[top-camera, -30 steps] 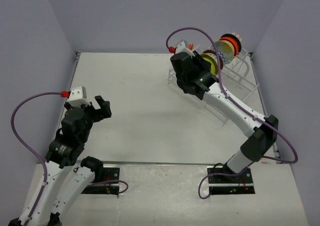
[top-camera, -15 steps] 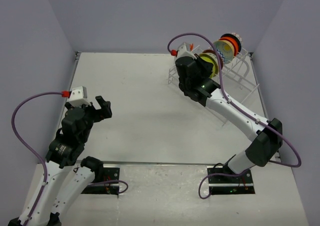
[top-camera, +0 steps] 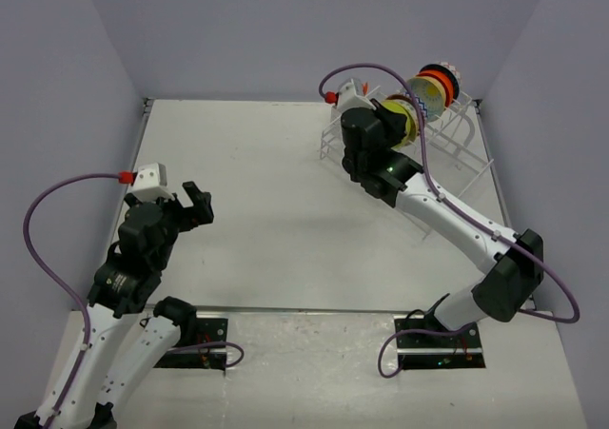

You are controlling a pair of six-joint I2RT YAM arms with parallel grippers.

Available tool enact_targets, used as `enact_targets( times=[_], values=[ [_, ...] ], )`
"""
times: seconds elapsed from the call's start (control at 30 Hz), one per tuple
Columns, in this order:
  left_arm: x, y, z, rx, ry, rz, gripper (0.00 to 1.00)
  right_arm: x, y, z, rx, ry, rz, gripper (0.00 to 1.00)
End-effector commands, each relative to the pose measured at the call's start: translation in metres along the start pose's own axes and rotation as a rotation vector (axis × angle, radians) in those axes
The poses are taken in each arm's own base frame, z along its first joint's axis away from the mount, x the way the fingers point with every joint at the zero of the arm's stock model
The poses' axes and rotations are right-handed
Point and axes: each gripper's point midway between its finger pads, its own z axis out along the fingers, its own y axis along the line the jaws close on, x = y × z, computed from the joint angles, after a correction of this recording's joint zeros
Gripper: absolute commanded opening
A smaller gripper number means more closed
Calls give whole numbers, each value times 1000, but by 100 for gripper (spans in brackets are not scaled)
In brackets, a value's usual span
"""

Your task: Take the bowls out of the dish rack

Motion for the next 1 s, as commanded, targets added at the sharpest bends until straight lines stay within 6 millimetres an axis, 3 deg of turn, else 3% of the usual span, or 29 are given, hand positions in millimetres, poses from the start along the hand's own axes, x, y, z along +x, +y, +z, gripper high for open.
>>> enact_targets(
  times=[0.0, 0.17, 0.4, 0.5, 0.53, 0.57, 0.6, 0.63, 0.67, 0.73, 0.77, 0.8, 0.83, 0.97],
  values=[
    [-5, -5, 3, 20, -22, -6, 100, -18, -31, -13, 31, -65, 135, 0],
    [-1, -5, 9, 7, 3, 6, 100, -23, -37, -18, 29, -77, 156, 0],
    [-1, -5, 8, 4, 2, 4, 100, -29, -30, -27, -36, -85, 199, 0],
    [-3, -6, 8, 11, 1, 5, 100, -38, -33, -39, -116, -106, 260, 0],
    [-4, -8, 8, 19, 0, 11, 100, -31, -25, -46, -172, -77, 289, 0],
    [-8, -16, 5, 63, 2, 13, 100, -47, -27, -59, -260, -114, 355, 0],
    [-10, -24, 3, 100, 6, 12, 100, -52, -18, -69, -330, -108, 455, 0],
    [-14, -45, -5, 216, 23, -2, 100, -46, -8, -79, -412, -82, 437, 0],
    [-21, -62, -9, 298, 19, -18, 100, -59, 7, -94, -535, -99, 470, 0],
    [-33, -98, -24, 490, 35, -57, 100, -59, 31, -109, -635, -45, 523, 0],
    [-37, -110, -20, 530, 44, -69, 100, -62, 41, -115, -677, -31, 536, 0],
    [-40, -117, -18, 552, 56, -73, 100, -64, 63, -119, -726, 10, 550, 0],
    [-43, -127, -11, 575, 84, -69, 100, -62, 72, -121, -745, 35, 548, 0],
    [-55, -138, 0, 576, 93, -61, 100, -61, 102, -121, -762, 106, 576, 0]
  ],
)
